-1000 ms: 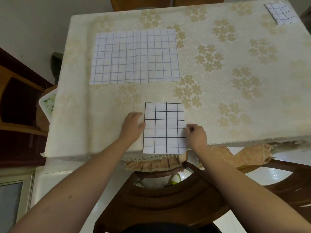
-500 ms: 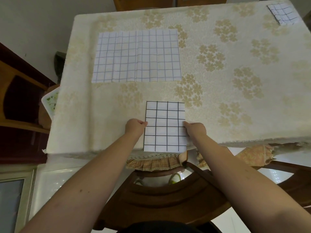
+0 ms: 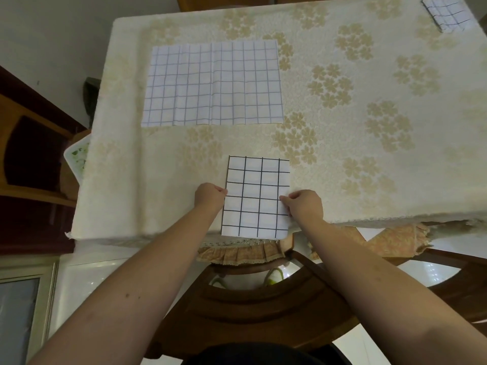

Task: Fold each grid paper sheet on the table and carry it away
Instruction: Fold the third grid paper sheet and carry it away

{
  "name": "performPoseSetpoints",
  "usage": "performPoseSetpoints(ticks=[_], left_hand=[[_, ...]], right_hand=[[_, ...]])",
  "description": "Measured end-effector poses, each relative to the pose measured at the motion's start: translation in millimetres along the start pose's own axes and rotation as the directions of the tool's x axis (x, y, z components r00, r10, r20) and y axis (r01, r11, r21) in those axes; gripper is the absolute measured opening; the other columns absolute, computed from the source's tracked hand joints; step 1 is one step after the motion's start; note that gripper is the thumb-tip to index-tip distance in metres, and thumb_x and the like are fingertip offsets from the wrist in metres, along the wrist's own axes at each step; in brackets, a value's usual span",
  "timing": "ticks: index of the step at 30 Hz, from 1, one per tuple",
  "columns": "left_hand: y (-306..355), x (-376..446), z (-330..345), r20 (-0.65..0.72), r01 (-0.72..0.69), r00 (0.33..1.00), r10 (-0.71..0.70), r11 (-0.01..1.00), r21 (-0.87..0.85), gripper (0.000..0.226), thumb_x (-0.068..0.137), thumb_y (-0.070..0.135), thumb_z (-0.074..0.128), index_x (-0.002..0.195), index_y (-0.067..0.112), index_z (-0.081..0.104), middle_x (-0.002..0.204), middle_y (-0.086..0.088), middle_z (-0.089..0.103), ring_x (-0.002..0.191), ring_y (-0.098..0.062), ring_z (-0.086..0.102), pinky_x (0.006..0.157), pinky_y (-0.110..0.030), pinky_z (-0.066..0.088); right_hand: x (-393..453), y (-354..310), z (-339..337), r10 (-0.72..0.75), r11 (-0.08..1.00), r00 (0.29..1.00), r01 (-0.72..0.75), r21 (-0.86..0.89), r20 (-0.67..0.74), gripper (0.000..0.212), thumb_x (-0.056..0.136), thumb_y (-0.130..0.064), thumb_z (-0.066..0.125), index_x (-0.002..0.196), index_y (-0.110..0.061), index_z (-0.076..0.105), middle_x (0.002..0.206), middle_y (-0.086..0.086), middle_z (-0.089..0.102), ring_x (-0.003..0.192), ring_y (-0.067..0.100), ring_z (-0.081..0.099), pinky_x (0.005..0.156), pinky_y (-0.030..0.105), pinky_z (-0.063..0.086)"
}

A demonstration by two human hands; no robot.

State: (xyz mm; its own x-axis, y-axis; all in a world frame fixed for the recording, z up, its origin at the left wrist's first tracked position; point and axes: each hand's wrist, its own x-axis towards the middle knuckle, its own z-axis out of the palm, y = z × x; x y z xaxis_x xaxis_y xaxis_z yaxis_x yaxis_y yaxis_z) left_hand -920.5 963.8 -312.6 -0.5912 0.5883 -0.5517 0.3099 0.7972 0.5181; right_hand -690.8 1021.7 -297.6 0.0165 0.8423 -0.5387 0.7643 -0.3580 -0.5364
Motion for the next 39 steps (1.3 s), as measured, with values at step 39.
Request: performPoseSetpoints(ticks=[39], left_hand=[[72, -17, -101, 0.201, -0.052, 0.96, 0.196, 0.827, -0.56, 0.007, 0.094, 0.024, 0.061, 0.098, 0.019, 0.064, 0.083, 0.002, 0.074, 0.066, -0.009, 0.067, 0.054, -0.021, 0.05]], right_hand=[[6, -72, -79, -0.113, 0.605, 0.907, -0.262, 0.752, 0.406, 0.02, 0.088, -0.015, 0.069, 0.104, -0.005, 0.065, 0.09, 0.008, 0.076, 0.085, 0.011, 0.073, 0.06, 0.02, 0.057]])
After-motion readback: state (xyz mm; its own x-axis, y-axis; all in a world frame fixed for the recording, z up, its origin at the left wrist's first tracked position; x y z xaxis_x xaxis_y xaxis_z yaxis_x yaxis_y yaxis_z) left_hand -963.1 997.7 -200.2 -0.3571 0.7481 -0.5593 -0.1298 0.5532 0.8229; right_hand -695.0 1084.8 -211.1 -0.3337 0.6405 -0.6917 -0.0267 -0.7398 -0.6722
